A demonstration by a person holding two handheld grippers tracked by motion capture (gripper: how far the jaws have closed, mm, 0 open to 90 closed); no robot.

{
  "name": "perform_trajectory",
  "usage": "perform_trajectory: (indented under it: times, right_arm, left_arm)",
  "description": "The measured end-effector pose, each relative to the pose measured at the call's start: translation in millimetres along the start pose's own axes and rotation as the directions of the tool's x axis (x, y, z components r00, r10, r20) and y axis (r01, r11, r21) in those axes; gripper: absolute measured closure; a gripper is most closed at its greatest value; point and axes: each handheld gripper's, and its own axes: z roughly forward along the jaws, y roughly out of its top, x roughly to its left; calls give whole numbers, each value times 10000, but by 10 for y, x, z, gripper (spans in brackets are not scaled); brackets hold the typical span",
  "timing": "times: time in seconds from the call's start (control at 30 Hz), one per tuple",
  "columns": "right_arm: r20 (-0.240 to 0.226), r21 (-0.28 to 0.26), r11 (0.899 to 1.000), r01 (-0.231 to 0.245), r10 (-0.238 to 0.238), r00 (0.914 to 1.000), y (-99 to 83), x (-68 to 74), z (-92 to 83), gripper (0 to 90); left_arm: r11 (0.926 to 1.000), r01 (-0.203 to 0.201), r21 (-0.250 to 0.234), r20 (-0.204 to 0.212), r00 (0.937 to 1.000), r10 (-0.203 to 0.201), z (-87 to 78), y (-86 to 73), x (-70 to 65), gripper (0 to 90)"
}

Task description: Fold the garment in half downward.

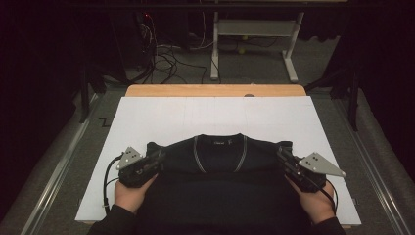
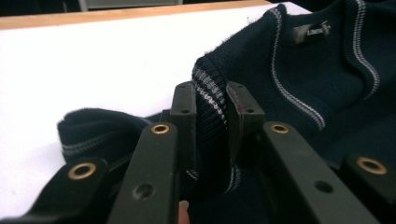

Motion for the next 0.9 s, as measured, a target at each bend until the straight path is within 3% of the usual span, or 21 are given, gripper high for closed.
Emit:
perform_trajectory:
  times: [0.07, 0.17, 0.23, 0.33, 0.47, 0.63, 0.77, 0.9]
  right_arm:
    - [-47, -127, 9999, 87, -88, 10000, -91, 49, -89, 786]
    - [-400, 233, 9988, 439, -430, 9983, -170, 80, -166, 785]
    - [-498, 302, 9988, 397, -382, 9980, -206, 82, -216, 785]
    - [-647, 275, 9990, 361, -342, 9973, -225, 92, -291, 785]
    - [-796, 194, 9991, 388, -371, 9961, -235, 133, -391, 784]
    - [-1070, 233, 9990, 395, -368, 9936, -271, 200, -548, 784]
    - [-1214, 446, 9983, 374, -317, 9921, -327, 234, -659, 783]
    - [-1276, 555, 9982, 215, -143, 9917, -354, 289, -759, 782]
  left_arm:
    - [10000, -58, 45, 153, 9999, 58, -56, -54, -38, 717]
    - [9999, 21, 151, 299, 9995, -25, -113, -106, -58, 716]
    - [9998, 131, 140, 434, 9990, -137, -174, -136, -74, 716]
    - [9998, -121, 129, 454, 9989, 115, -288, -170, -129, 716]
    - [9999, -118, 119, 561, 9984, 111, -422, -222, -198, 715]
    - [9985, -363, 411, 694, 9970, 334, -560, -291, -311, 715]
    - [9966, -325, 760, 799, 9965, 264, -602, -366, -346, 715]
    - [9975, -23, 704, 1136, 9935, -58, -695, -429, -391, 715]
